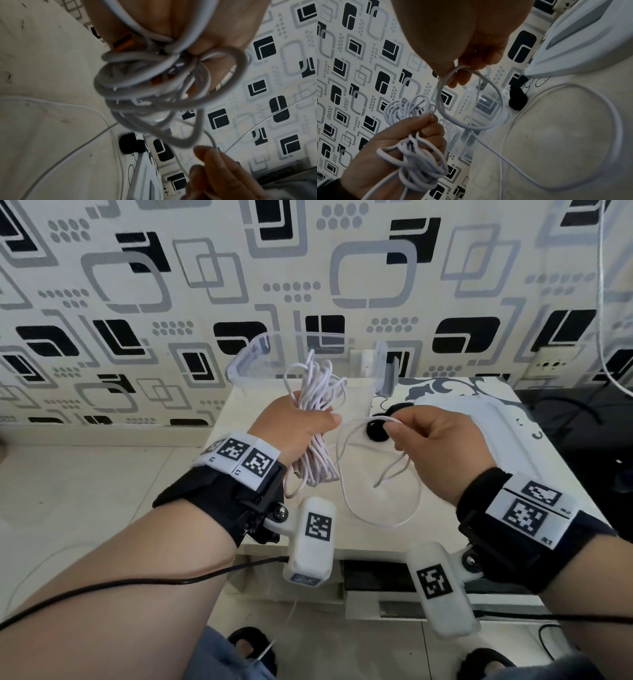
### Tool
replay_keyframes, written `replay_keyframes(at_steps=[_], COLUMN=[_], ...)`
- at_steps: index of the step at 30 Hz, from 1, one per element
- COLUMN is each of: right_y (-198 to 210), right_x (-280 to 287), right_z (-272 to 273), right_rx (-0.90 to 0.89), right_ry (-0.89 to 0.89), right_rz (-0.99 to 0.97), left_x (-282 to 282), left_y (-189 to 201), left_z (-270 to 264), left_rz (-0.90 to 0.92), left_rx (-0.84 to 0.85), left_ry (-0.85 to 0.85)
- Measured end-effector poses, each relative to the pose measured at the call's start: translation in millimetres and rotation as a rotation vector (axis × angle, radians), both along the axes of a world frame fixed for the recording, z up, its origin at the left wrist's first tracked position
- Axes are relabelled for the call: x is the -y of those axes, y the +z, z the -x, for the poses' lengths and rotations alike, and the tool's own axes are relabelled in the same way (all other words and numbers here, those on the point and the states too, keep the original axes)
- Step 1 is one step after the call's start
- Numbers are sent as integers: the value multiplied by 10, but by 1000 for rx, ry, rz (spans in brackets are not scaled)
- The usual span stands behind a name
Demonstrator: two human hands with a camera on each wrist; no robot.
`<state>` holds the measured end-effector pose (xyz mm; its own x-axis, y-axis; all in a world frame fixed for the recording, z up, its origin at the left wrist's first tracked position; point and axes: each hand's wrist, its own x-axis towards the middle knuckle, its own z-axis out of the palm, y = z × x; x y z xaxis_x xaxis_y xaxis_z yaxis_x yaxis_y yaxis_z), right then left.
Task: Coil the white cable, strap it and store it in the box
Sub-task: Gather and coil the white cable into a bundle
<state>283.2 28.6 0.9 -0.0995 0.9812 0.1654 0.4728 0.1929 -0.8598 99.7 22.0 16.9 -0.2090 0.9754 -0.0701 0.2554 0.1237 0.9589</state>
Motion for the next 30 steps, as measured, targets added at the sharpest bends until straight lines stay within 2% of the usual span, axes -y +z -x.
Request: replay_keyframes(at_steps=[7,10,22,26,30], right_y=[52,55,-49,-40,-47], right_x=[39,51,-20,-44,-16], right_z=[29,17,-25,-46,-1], right_rx=[-94,-69,136,102,123], right_ry=[29,35,32,5,62], right_rz=[10,3,-20,-36,-22], left_x=[78,108,21,33,67], left_y=[-27,-27,-55,-31,-17], left_z=[-152,-212,-153,-141,-151], left_rz=[79,83,3,30,-1], left_rx=[136,125,277,365,340], left_ry=[-175,-230,-97,-136,-205])
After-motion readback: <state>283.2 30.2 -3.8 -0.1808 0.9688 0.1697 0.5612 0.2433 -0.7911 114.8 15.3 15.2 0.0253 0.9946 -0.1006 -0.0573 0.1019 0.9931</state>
